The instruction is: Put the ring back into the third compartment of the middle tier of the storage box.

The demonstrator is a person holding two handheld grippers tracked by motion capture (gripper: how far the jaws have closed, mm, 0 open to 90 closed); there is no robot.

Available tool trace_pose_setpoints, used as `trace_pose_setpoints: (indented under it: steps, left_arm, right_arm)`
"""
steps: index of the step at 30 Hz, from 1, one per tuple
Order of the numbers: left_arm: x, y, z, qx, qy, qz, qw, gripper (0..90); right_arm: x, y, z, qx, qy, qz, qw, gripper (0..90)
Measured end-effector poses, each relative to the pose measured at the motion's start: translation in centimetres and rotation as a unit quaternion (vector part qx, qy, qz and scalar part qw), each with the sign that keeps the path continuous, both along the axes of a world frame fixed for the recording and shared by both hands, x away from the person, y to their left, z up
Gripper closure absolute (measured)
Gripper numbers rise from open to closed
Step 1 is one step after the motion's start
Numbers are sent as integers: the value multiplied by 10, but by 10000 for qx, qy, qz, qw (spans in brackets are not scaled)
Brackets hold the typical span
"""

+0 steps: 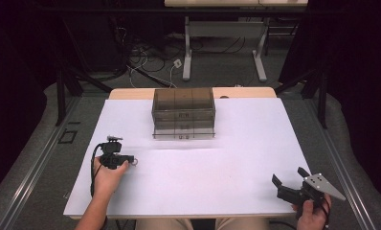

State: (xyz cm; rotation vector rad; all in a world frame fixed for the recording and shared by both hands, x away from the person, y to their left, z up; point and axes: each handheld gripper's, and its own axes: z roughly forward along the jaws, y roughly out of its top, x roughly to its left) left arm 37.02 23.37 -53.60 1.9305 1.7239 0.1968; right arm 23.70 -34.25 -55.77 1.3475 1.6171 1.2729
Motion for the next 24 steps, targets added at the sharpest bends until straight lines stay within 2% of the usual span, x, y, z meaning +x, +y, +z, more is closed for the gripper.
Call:
trace_pose_setpoints:
  steps: [7, 8, 14, 20, 23, 24]
  left_arm:
    - [1, 2, -2, 16, 47, 2, 10000, 796]
    - [1, 3, -1, 2, 140, -42, 9999, 796]
    - [2, 2, -5, 7, 56, 49, 10000, 808]
    - [2, 2, -6, -21, 63, 74, 10000, 817]
    - [2, 2, -6, -12, 68, 68, 10000, 818]
    - [3, 3, -5, -8, 142, 15, 9999, 823]
  right_arm:
    - [0, 1, 0, -26, 34, -15, 10000, 0]
    - [0, 1, 0, -25, 33, -13, 10000, 0]
    - [0, 1, 0, -56, 35, 0, 10000, 0]
    - [1, 2, 0, -13, -20, 18, 10000, 0]
    - [0, 1, 0, -42, 35, 13, 10000, 0]
    - [0, 1, 0, -42, 52, 30, 10000, 0]
